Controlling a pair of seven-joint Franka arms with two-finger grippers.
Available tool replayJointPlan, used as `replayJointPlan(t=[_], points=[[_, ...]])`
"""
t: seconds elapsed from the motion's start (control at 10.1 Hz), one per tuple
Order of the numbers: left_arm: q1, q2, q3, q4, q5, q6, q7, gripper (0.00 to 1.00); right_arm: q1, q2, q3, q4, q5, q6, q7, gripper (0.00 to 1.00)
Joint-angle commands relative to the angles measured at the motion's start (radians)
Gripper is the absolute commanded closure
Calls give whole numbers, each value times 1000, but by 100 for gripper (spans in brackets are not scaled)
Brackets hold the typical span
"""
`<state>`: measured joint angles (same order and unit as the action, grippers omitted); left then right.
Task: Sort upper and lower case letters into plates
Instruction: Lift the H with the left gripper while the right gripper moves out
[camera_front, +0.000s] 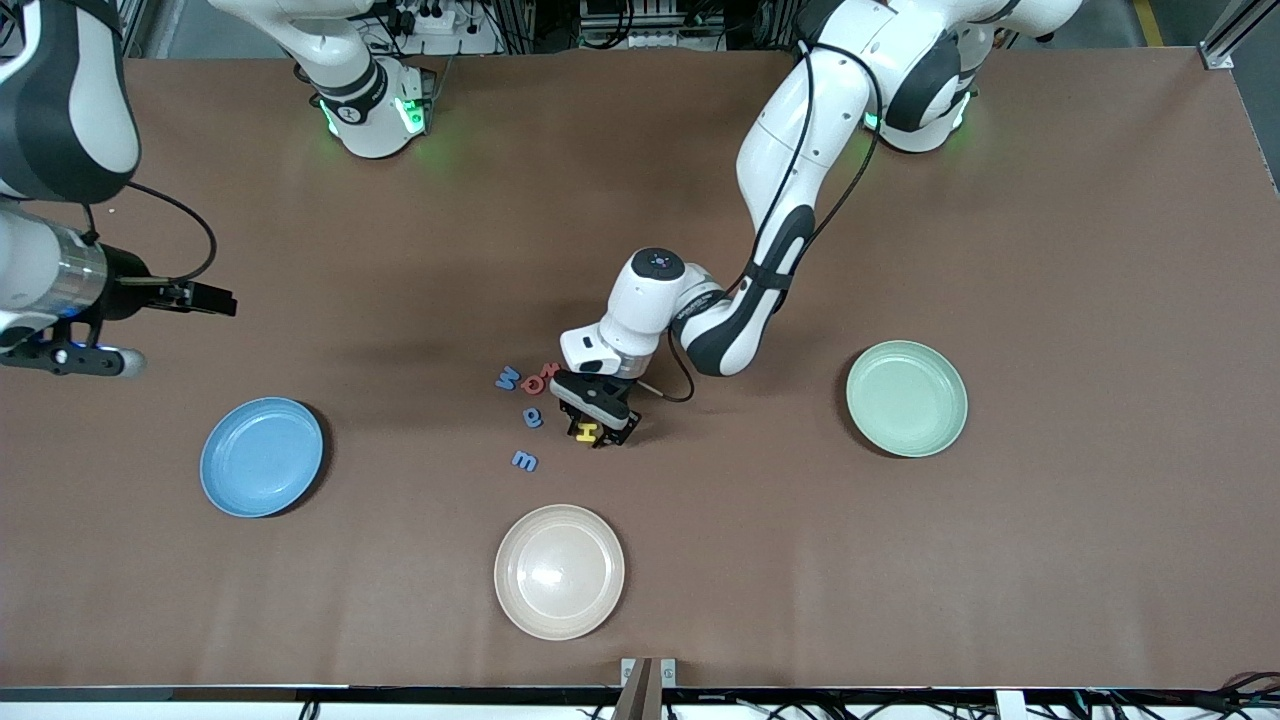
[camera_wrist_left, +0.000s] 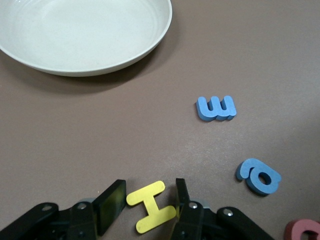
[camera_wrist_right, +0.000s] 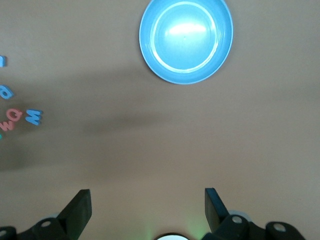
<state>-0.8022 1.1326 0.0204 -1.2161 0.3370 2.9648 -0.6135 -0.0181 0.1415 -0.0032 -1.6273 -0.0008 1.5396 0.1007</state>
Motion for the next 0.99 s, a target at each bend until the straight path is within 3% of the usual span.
replayJointPlan(t=[0.0,0.3,0.59,0.89], points=[[-19,18,6,7,16,-33,-43,55,-5,3,5,20,-15,23,31,0],[-19,4,-2,9,14,-73,-42,60,43,36,5,20,-7,51,132,0],[-19,-14,-7,12,-9,-151,-40,66,87,110,5,10,-2,166,258,0],[-19,-37,-28,13,-23,-245,-37,72,95,144,6,4,2,212,261,0]])
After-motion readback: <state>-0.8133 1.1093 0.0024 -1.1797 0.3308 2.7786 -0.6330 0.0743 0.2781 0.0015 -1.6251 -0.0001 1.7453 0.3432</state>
